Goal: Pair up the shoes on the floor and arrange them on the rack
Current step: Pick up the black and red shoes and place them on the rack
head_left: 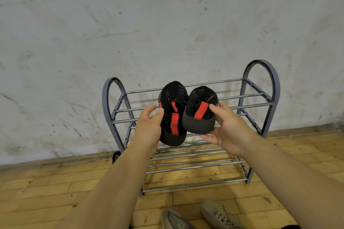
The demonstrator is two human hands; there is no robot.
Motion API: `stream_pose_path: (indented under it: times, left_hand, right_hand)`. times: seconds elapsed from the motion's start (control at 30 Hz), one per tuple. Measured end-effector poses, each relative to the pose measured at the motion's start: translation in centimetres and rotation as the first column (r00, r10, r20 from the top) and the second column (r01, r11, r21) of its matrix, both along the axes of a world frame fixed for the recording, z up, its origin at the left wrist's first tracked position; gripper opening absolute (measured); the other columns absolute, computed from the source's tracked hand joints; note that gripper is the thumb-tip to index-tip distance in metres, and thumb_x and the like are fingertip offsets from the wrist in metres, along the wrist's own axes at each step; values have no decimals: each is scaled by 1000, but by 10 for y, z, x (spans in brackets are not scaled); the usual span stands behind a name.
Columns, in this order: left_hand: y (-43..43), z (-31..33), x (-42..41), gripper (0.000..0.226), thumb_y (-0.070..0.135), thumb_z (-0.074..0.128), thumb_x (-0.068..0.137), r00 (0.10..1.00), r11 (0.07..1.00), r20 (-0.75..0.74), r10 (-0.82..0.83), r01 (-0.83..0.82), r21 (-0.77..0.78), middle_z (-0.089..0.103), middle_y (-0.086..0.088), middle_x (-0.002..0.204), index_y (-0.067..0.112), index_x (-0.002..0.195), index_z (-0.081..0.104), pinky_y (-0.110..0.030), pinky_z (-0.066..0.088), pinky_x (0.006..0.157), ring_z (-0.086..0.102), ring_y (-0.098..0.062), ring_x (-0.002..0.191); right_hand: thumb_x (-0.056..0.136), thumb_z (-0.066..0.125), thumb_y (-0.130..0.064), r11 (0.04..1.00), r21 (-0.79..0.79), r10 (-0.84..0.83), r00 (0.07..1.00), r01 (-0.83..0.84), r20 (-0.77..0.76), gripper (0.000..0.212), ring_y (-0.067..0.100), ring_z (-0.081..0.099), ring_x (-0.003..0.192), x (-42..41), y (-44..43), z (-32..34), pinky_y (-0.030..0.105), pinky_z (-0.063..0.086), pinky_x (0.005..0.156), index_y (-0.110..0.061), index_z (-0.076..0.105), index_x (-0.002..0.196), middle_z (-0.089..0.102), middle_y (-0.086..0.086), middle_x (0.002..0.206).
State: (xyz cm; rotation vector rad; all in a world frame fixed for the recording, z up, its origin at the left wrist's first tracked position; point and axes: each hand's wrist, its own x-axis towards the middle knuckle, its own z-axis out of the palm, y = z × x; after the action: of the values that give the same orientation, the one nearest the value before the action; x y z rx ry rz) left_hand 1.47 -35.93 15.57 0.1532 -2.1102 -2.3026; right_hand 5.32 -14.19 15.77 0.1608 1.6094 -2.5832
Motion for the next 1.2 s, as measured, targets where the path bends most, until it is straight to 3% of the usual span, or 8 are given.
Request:
stream_pose_path:
  times: [0.13, 0.3, 0.4, 0.5, 0.63, 0.9, 1.1, 1.2]
  left_hand:
    - [1, 3, 4, 38, 26, 59, 105, 992, 984, 20, -123, 120, 134, 74, -7, 127, 22, 143, 60, -49, 57, 101, 74, -26, 112]
    - [-11, 4, 13, 69, -7, 60, 94, 908, 903, 20, -417, 412, 120, 70, -10, 131, 42, 143, 56, -67, 54, 97, 68, -39, 119]
    - [-14, 4, 20, 86, -16, 60, 93, 894, 892, 53, -444, 436, 116, 71, -11, 130, 52, 145, 50, -66, 55, 95, 69, -39, 117]
    - [-19, 3, 21, 83, -15, 58, 95, 898, 893, 57, -436, 423, 156, 71, -15, 131, 47, 148, 48, -64, 54, 97, 69, -40, 118]
    - [-26, 1, 20, 73, -11, 54, 98, 890, 871, 65, -451, 423, 250, 69, -15, 134, 38, 152, 46, -63, 52, 101, 67, -41, 121]
    - [-17, -4, 33, 78, -10, 56, 97, 888, 854, 58, -456, 418, 309, 66, -17, 139, 39, 155, 40, -64, 51, 103, 65, -43, 123]
    - [-15, 1, 47, 84, -2, 66, 92, 873, 861, 10, -488, 480, 170, 67, -13, 139, 46, 155, 37, -64, 44, 111, 64, -38, 128]
    - [-14, 2, 56, 89, -1, 69, 90, 857, 851, -2, -514, 511, 117, 69, -13, 135, 47, 156, 34, -56, 52, 105, 65, -36, 125]
  right_hand:
    - [97, 63, 0, 1000, 17, 5, 998, -4, -63, 48, 33, 74, 108, 5, -4, 4, 53, 61, 85, -33, 57, 131, 75, 9, 119]
    - [95, 66, 1, 999, -12, -40, 997, 39, -65, 41, 31, 75, 103, 11, -2, 7, 49, 61, 83, -37, 56, 104, 79, 7, 105]
    - [94, 67, 0, 999, -15, -48, 997, 47, -57, 41, 28, 76, 102, 11, 1, 5, 46, 61, 83, -35, 57, 112, 80, 5, 102]
    - [96, 66, -2, 1000, 10, -2, 1000, 2, -17, 52, 28, 75, 105, 11, 6, 3, 43, 63, 82, -26, 53, 140, 77, 9, 115]
    - [94, 64, 4, 996, 71, 56, 997, -59, 52, 76, 30, 75, 106, 15, 17, -3, 42, 64, 79, -34, 39, 155, 76, 11, 118]
    - [96, 60, 6, 982, 116, 146, 989, -148, 27, 76, 30, 71, 116, 29, 22, -6, 42, 59, 93, -43, 42, 151, 73, 10, 126]
    - [96, 61, 5, 975, 150, 164, 986, -164, 13, 77, 31, 70, 118, 43, 32, -2, 44, 57, 94, -44, 41, 151, 72, 13, 127]
    - [95, 63, 4, 965, 195, 177, 984, -173, -4, 79, 33, 69, 118, 55, 39, 1, 49, 54, 100, -47, 40, 150, 72, 13, 127]
